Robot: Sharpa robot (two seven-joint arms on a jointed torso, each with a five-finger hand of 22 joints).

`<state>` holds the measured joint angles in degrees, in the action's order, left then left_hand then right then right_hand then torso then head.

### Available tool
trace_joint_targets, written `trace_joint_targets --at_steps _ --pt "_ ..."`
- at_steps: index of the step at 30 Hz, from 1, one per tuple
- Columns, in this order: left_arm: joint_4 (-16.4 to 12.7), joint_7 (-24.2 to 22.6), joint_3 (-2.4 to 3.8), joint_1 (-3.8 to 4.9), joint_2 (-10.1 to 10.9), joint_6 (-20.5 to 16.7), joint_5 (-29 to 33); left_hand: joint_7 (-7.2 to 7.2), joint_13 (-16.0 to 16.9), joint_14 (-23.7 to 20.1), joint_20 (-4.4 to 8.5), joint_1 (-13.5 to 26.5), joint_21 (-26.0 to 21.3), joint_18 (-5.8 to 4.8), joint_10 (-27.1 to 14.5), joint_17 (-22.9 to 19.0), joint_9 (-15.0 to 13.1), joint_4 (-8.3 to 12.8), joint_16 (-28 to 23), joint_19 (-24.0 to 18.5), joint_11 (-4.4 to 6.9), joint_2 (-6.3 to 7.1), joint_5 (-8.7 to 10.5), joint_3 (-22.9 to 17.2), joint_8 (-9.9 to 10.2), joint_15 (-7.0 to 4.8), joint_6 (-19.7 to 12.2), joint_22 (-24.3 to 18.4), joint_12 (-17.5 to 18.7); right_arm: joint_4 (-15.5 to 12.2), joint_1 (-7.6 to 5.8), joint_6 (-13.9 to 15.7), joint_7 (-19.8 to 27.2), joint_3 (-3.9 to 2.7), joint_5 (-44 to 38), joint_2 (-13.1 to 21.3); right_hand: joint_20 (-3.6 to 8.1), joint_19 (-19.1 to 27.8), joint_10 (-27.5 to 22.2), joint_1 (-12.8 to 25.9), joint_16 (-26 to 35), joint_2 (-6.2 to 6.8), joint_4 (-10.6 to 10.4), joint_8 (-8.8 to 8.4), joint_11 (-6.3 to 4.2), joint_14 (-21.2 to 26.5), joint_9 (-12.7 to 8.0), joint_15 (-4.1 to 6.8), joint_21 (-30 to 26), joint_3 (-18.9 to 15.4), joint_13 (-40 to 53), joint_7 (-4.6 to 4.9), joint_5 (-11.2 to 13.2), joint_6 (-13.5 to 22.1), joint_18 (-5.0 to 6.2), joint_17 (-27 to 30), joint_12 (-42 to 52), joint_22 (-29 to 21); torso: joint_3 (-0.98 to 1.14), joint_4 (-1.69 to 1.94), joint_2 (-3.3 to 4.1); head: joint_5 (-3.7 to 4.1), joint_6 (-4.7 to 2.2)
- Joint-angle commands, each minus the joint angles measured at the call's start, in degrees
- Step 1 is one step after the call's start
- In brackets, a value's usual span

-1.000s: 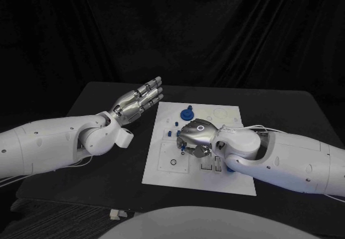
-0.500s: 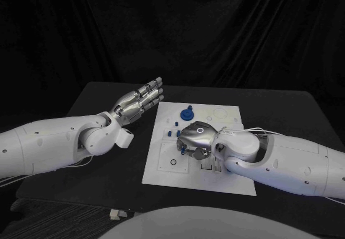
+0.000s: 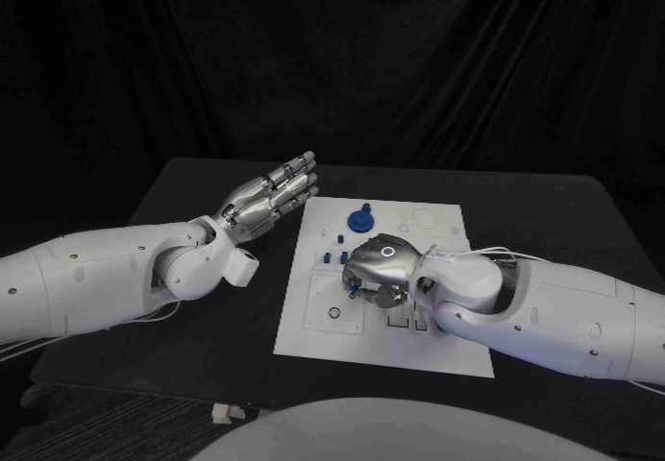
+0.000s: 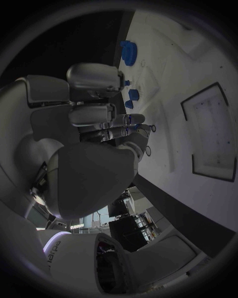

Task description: Assemble the parts on the task board

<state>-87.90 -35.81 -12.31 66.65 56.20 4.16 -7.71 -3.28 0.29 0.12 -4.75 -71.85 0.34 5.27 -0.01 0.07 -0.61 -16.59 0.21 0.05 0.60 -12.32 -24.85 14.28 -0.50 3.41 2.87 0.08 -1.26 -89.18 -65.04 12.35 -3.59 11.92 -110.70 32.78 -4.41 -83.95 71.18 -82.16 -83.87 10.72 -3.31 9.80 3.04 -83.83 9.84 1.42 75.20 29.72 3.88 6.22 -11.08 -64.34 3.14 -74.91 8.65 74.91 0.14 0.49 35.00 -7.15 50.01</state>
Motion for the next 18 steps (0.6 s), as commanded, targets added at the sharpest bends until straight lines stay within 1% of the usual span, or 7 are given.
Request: trace_joint_targets --at_steps 1,8,18 --pt "0.0 -0.2 0.06 -0.12 -0.1 1.1 0.3 -0.27 0.1 -0.1 -0.39 -0.5 -0.3 0.03 0.0 -0.1 0.0 -0.2 -0.2 0.0 -0.23 -0.32 -0.18 -0.2 -0.1 0.49 0.1 0.0 -0.3 -0.2 0.15 -0.4 -1.3 -0.03 -0.5 0.0 -0.37 -0.1 0.3 -0.1 0.2 -0.06 0.4 -0.04 -0.05 -3.3 0.1 -0.08 -0.2 0.0 0.1 0.32 -0.2 0.2 0.2 -0.3 -0.2 10.7 0.0 0.0 0.0 0.03 -0.01" --pt "0.1 0.0 0.06 -0.22 -0.2 1.4 0.3 -0.23 0.1 -0.1 -0.59 -0.5 -0.3 -0.05 0.0 -0.1 0.0 -0.2 -0.2 0.0 -0.37 -0.39 -0.19 -0.2 -0.1 0.77 0.1 0.0 -0.3 -0.1 0.25 -0.5 -1.3 -0.03 -0.5 -0.2 -0.37 -0.1 0.3 -0.1 0.2 -0.06 0.4 -0.1 -0.04 -3.3 0.1 -0.09 -0.2 0.0 0.1 0.35 -0.3 0.3 0.2 -0.3 -0.2 10.7 0.01 0.01 0.01 -0.03 -0.01" --pt "0.2 0.2 0.06 -0.32 -0.2 1.6 0.3 -0.13 0.1 -0.1 -0.76 -0.5 -0.3 -0.12 0.0 -0.1 0.0 -0.1 -0.2 0.0 -0.55 -0.45 -0.23 -0.2 -0.1 1.0 0.1 0.1 -0.4 0.0 0.54 -0.9 -1.5 -0.03 -0.5 -0.3 -0.37 -0.1 0.4 -0.1 0.2 -0.09 0.5 -0.17 -0.06 -3.3 0.1 -0.09 -0.2 0.0 0.1 0.37 -0.3 0.4 0.2 -0.4 -0.2 10.7 -0.02 0.05 -0.01 -0.07 -0.01"
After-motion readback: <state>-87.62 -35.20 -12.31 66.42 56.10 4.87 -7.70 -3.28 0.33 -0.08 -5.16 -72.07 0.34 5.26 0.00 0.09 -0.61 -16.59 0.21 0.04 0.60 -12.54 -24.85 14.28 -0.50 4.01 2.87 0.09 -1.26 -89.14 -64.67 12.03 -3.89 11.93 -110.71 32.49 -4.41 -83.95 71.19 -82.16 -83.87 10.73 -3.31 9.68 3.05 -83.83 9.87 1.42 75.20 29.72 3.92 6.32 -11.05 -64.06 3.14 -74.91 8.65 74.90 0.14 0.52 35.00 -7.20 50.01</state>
